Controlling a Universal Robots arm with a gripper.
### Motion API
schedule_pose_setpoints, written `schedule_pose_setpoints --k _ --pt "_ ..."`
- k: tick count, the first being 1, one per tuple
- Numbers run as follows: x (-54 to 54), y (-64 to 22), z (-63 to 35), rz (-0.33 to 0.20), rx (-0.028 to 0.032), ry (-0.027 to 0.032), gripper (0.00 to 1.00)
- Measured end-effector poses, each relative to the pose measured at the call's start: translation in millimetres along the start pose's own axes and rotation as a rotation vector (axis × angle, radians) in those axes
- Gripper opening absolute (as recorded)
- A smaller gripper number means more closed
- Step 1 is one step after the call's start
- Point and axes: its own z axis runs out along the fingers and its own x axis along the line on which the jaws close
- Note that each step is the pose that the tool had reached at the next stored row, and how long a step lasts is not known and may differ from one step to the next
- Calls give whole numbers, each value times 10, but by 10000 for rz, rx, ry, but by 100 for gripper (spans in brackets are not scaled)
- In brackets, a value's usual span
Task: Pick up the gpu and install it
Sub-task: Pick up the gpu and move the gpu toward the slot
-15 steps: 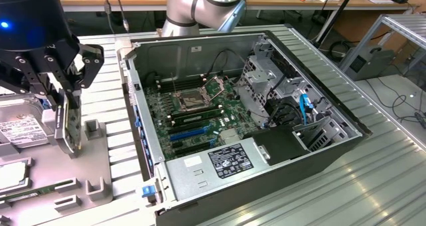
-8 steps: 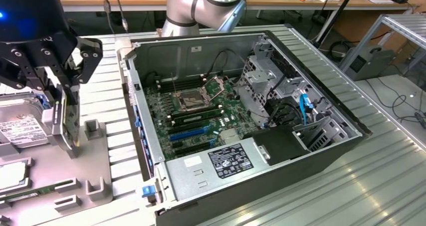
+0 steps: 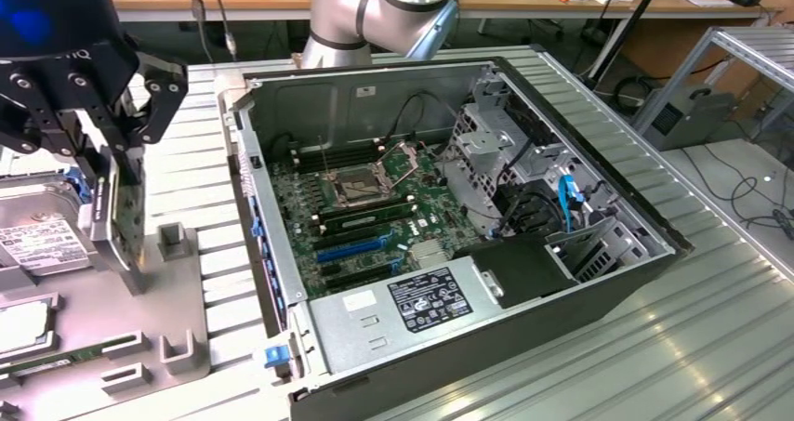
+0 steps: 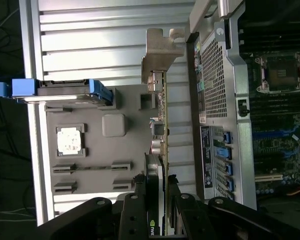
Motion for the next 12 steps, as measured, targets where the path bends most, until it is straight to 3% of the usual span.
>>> schedule_pose_setpoints --k 12 --pt "-5 9 -170 3 -95 6 27"
